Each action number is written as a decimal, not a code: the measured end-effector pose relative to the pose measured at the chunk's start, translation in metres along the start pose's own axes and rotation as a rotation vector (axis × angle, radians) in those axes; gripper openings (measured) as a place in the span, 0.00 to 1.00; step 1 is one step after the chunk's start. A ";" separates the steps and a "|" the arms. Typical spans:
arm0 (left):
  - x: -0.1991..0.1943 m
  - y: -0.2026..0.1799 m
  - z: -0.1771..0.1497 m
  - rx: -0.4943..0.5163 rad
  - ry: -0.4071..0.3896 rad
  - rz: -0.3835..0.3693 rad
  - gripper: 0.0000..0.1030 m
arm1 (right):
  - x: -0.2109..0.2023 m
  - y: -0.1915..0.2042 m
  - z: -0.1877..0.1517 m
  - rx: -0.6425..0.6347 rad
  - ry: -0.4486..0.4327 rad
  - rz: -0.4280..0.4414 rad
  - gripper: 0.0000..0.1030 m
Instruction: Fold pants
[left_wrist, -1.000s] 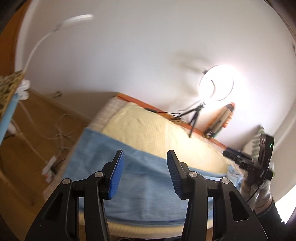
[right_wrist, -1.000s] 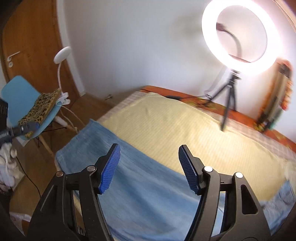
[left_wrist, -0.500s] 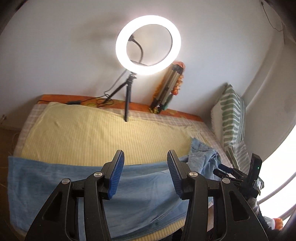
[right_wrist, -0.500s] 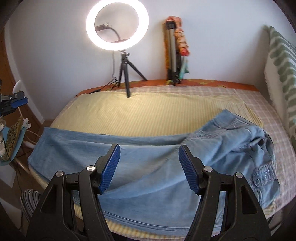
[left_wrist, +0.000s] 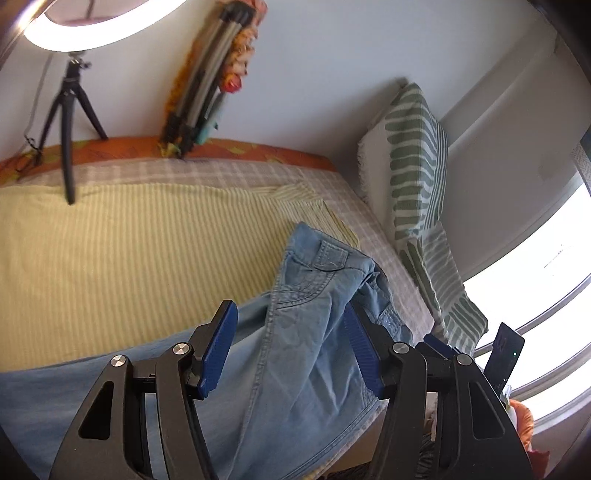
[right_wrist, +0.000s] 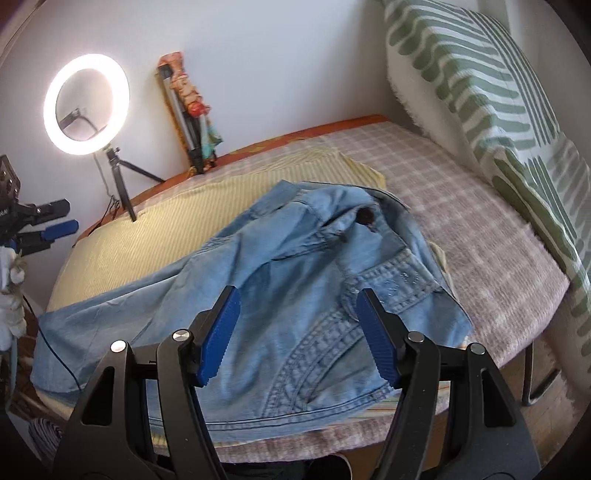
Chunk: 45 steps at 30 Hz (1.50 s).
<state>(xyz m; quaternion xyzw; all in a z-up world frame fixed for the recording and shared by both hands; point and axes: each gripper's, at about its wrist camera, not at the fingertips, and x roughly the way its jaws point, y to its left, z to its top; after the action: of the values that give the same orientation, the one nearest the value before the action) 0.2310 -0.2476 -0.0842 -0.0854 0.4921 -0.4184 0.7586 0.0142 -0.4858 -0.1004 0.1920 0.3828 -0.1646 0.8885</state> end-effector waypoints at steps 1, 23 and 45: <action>0.019 0.001 0.002 -0.014 0.025 -0.016 0.58 | 0.000 -0.009 -0.001 0.021 0.001 -0.011 0.66; 0.173 0.019 0.016 -0.146 0.187 -0.031 0.51 | 0.018 -0.110 -0.016 0.192 0.066 -0.160 0.66; 0.120 -0.087 -0.021 0.227 0.089 -0.202 0.12 | -0.003 -0.121 -0.001 0.292 -0.036 -0.048 0.66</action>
<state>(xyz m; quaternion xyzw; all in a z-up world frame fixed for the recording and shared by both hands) 0.1858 -0.3831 -0.1282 -0.0297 0.4640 -0.5489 0.6947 -0.0413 -0.5909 -0.1250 0.3069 0.3432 -0.2432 0.8537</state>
